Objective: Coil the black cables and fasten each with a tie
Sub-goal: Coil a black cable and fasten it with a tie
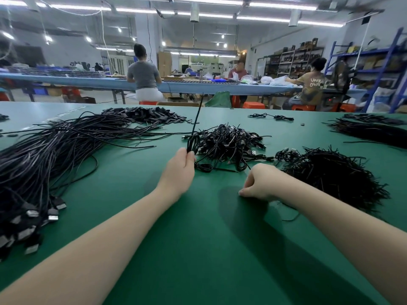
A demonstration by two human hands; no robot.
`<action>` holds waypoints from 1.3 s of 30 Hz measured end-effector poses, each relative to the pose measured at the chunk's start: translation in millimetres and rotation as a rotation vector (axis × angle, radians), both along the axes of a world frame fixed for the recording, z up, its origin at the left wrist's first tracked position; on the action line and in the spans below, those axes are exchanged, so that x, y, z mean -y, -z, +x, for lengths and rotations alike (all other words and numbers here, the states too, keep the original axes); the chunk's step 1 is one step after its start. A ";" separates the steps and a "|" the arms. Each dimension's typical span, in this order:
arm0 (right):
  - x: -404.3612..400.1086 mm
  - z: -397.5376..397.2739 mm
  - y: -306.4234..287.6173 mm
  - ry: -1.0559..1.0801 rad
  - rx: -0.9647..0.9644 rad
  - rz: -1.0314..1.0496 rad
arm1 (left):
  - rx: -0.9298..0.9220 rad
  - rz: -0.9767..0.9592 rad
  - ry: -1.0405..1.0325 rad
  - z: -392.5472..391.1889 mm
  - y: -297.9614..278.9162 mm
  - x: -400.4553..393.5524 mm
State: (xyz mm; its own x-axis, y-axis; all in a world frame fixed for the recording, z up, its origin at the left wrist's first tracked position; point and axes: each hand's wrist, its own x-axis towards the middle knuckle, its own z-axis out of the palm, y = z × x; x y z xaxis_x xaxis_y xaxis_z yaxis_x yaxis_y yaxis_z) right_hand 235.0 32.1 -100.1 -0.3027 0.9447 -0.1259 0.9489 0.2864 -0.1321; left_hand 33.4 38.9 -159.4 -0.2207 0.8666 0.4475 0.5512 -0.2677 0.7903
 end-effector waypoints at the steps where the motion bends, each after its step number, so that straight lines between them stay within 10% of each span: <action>1: 0.1 -1.8 0.5 -0.013 0.023 -0.010 | 0.098 -0.026 0.052 1.5 0.1 -1.0; 10: -6.6 -38.0 2.7 -0.181 -0.733 0.381 | 0.266 -0.152 0.160 2.3 -1.6 -5.1; 27: -18.4 -52.4 20.1 -0.199 -1.051 0.351 | -0.301 -0.111 0.087 9.6 -3.0 -1.7; 32: -9.1 -53.1 14.7 -0.261 -0.908 0.419 | -0.413 -0.054 0.038 11.8 -0.9 3.6; 39: -3.8 -33.3 -31.1 -0.405 -0.084 0.695 | -0.973 0.279 -0.206 21.4 -8.9 17.7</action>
State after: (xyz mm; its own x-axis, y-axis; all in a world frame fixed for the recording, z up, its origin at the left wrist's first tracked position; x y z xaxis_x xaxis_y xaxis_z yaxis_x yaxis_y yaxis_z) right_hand 201.6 35.9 -69.1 -0.6205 0.6136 0.4884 0.7487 0.6488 0.1361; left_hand 54.8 21.2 -150.5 0.2119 0.6913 0.6909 0.9747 -0.2013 -0.0975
